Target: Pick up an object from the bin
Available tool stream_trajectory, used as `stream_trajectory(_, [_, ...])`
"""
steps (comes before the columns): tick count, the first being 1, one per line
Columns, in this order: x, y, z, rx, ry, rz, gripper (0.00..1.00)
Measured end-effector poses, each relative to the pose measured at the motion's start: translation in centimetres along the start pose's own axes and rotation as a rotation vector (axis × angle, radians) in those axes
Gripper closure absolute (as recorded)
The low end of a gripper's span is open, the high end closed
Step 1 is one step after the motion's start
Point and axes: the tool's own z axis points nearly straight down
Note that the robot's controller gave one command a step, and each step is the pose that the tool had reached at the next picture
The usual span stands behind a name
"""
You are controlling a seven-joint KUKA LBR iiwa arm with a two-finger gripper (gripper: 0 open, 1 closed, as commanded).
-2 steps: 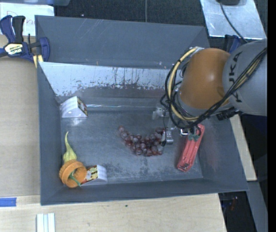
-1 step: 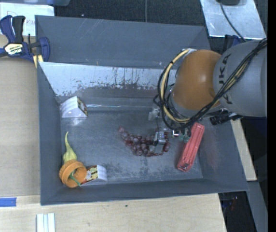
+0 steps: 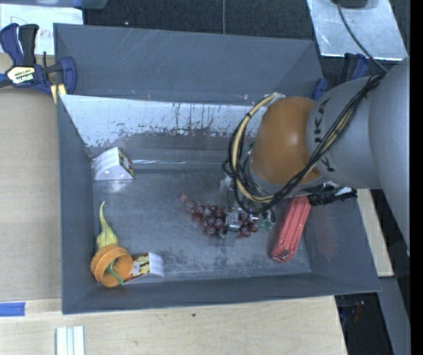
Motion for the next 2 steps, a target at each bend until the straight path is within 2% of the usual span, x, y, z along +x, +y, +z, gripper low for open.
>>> stream_trajectory(1, [0.73,1.61,-0.22,-0.001,-0.002,0.025,1.00])
stream_trajectory(2, [0.73,1.61,-0.22,-0.001,-0.002,0.025,1.00])
